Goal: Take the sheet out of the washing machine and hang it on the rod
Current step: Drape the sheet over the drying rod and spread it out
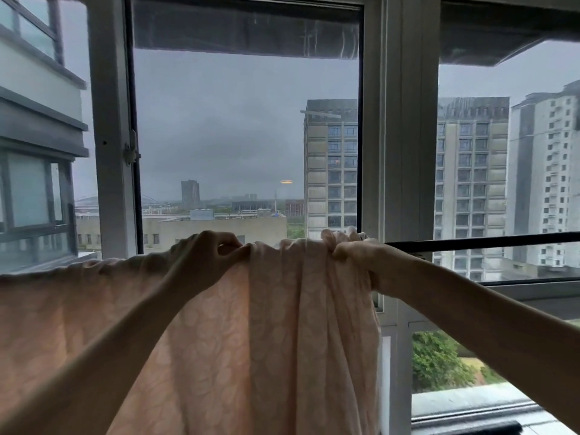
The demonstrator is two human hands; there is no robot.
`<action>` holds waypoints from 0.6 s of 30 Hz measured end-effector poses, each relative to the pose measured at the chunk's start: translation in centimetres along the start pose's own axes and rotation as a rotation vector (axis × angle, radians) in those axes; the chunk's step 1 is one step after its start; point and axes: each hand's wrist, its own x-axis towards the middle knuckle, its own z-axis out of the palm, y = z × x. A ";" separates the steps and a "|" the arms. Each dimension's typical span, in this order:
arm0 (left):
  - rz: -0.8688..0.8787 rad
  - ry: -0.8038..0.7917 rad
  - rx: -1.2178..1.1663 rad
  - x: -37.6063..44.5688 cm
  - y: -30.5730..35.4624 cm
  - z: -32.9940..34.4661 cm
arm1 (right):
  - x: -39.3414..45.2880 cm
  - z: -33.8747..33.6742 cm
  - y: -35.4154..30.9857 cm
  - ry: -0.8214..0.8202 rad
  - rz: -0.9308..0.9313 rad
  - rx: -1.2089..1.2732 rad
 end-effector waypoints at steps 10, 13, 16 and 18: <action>0.041 0.037 -0.044 0.0 0.0 0.2 | -0.6 1.1 -1.6 -0.060 0.092 0.097; 0.080 0.053 -0.036 -0.1 0.3 0.2 | -0.8 1.0 -2.6 -0.085 0.160 -0.009; 0.065 0.052 -0.037 -0.3 0.4 0.1 | -1.5 0.6 -3.7 -0.096 0.178 -0.202; 0.061 0.055 -0.040 -0.3 0.4 0.2 | -1.6 0.2 -4.6 -0.065 0.094 -0.259</action>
